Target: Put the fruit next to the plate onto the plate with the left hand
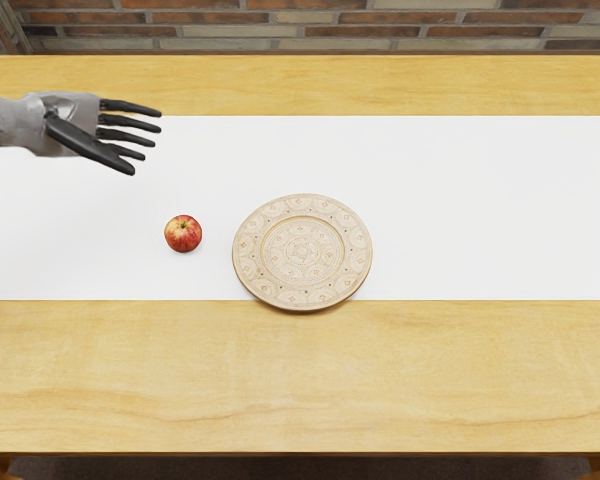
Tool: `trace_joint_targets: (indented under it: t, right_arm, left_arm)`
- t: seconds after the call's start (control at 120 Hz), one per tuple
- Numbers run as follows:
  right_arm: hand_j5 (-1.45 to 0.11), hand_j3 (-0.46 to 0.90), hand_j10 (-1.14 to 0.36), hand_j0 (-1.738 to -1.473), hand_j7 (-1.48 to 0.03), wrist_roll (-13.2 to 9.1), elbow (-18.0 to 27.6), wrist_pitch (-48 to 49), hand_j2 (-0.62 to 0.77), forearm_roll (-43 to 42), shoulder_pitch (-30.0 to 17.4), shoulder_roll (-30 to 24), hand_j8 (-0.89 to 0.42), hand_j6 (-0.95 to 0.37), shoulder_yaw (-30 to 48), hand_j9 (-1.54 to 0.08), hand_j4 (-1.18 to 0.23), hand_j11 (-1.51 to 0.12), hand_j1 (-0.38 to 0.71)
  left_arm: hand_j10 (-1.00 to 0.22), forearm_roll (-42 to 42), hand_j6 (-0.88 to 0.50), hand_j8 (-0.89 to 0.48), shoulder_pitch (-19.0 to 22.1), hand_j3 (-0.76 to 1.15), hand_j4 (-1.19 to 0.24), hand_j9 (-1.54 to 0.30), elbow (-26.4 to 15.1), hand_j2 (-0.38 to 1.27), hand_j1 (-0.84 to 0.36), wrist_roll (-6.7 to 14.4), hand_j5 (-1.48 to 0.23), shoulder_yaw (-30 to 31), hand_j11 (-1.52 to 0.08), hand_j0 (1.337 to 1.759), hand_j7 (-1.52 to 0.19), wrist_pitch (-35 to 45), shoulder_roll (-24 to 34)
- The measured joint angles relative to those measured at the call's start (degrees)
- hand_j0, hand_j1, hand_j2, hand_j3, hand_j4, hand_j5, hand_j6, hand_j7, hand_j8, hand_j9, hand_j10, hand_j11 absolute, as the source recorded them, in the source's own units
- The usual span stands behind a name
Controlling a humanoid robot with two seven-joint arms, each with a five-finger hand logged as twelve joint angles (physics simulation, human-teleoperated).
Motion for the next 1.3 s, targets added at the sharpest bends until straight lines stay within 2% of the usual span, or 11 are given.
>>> trace_joint_targets:
  t: [0.133, 0.233, 0.35, 0.417, 0.533, 0.633, 0.7, 0.783, 0.892, 1.075, 1.3]
  right_arm:
    - [-0.05, 0.00, -0.03, -1.658, -0.05, 0.04, -0.11, 0.00, -0.01, 0.00, 0.02, 0.00, -0.03, -0.03, 0.03, -0.05, -0.03, -0.05, -0.31]
    - [-0.05, 0.00, -0.03, -1.658, -0.05, 0.06, -0.14, 0.00, -0.01, 0.00, 0.02, 0.00, -0.03, -0.03, 0.07, -0.05, -0.03, -0.05, -0.31]
    - [-0.05, 0.00, -0.03, -1.658, -0.05, 0.07, -0.20, 0.00, -0.01, 0.00, 0.02, 0.00, -0.03, -0.03, 0.08, -0.05, -0.03, -0.05, -0.31]
    - [-0.05, 0.00, -0.03, -1.658, -0.05, 0.07, -0.22, 0.00, -0.01, 0.00, 0.02, 0.00, -0.03, -0.03, 0.08, -0.05, -0.03, -0.05, -0.31]
    - [-0.05, 0.00, -0.03, -1.658, -0.05, 0.07, -0.25, 0.00, -0.01, 0.00, 0.02, 0.00, -0.03, -0.03, 0.09, -0.05, -0.03, -0.05, -0.31]
    - [-0.05, 0.00, -0.03, -1.658, -0.05, 0.07, -0.25, 0.00, -0.01, 0.00, 0.17, 0.00, -0.03, -0.04, 0.09, -0.05, -0.03, -0.05, -0.31]
    - [-0.05, 0.00, -0.03, -1.658, -0.05, 0.07, -0.26, 0.00, -0.01, 0.00, 0.22, 0.00, -0.03, -0.04, 0.09, -0.05, -0.03, -0.05, -0.31]
    - [-0.05, 0.00, -0.03, -1.658, -0.05, 0.07, -0.27, 0.00, -0.01, 0.00, 0.26, 0.00, -0.03, -0.04, 0.09, -0.05, -0.03, -0.05, -0.31]
    - [-0.05, 0.00, -0.03, -1.658, -0.05, 0.07, -0.27, 0.00, -0.01, 0.00, 0.27, 0.00, -0.03, -0.04, 0.09, -0.05, -0.03, -0.05, -0.31]
    - [-0.05, 0.00, -0.03, -1.658, -0.05, 0.07, -0.26, -0.01, -0.01, 0.00, 0.34, 0.00, -0.03, -0.04, 0.09, -0.05, -0.03, -0.05, -0.31]
    - [-0.05, 0.00, -0.03, -1.658, -0.05, 0.07, -0.27, 0.00, -0.01, 0.00, 0.37, 0.00, -0.03, -0.04, 0.09, -0.05, -0.03, -0.05, -0.31]
  left_arm:
    - [-0.25, 0.74, -0.25, -0.25, -1.33, 0.00, -0.25, -0.32, -0.28, 0.05, 0.05, 0.11, -0.32, -0.11, -0.32, 1.658, -0.32, 0.00, -0.29]
    - [-0.25, 6.98, -0.25, -0.25, -1.42, 0.00, -0.25, -0.32, -0.90, 0.05, 0.05, 0.48, -0.32, -0.14, -0.32, 1.658, -0.32, 0.00, -0.98]
    - [-0.25, 17.95, -0.25, -0.25, -1.32, 0.00, -0.25, -0.32, -8.56, 0.05, 0.05, 1.61, -0.32, -0.16, -0.32, 1.658, -0.32, 4.27, -0.28]
    - [-0.25, 23.53, -0.25, -0.25, -1.24, 0.00, -0.25, -0.32, -13.24, 0.05, 0.05, 3.46, -0.32, -0.19, -0.32, 1.658, -0.32, 11.27, -0.25]
    - [-0.25, 32.10, -0.25, -0.25, -0.68, 0.00, -0.25, -0.32, -19.73, 0.05, 0.05, 8.58, -0.32, -0.15, -0.32, 1.658, -0.32, 25.93, -0.33]
    - [-0.25, 36.37, -0.25, -0.25, -0.64, 0.00, -0.25, -0.32, -22.68, 0.05, 0.05, 13.34, -0.32, 0.24, -0.32, 1.658, -0.32, 35.46, -2.78]
    - [-0.25, 37.62, -0.25, -0.25, -1.02, 0.00, -0.25, -0.32, -23.58, 0.05, 0.05, 15.36, -0.32, 1.37, -0.32, 1.658, -0.32, 40.60, -4.22]
    - [-0.25, 37.59, -0.25, -0.25, -6.13, 0.00, -0.25, -0.32, -24.11, 0.05, 0.06, 16.59, -0.32, 5.23, -0.32, 1.658, -0.32, 46.44, -5.97]
    - [-0.25, 31.81, -0.25, -0.25, -15.33, 0.00, -0.25, -0.32, -24.63, 0.05, 0.05, 17.24, -0.32, 16.93, -0.32, 1.658, -0.32, 54.97, -11.45]
    - [-0.25, 20.93, -0.25, -0.25, -20.01, 0.00, -0.25, -0.32, -27.37, 0.05, 0.05, 17.54, -0.32, 30.08, -0.32, 1.658, -0.32, 64.74, -15.00]
    - [-0.25, 14.42, -0.25, -0.25, -20.09, 0.00, -0.25, -0.32, -32.49, 0.05, 0.05, 17.59, -0.32, 34.42, -0.32, 1.658, -0.32, 69.42, -20.27]
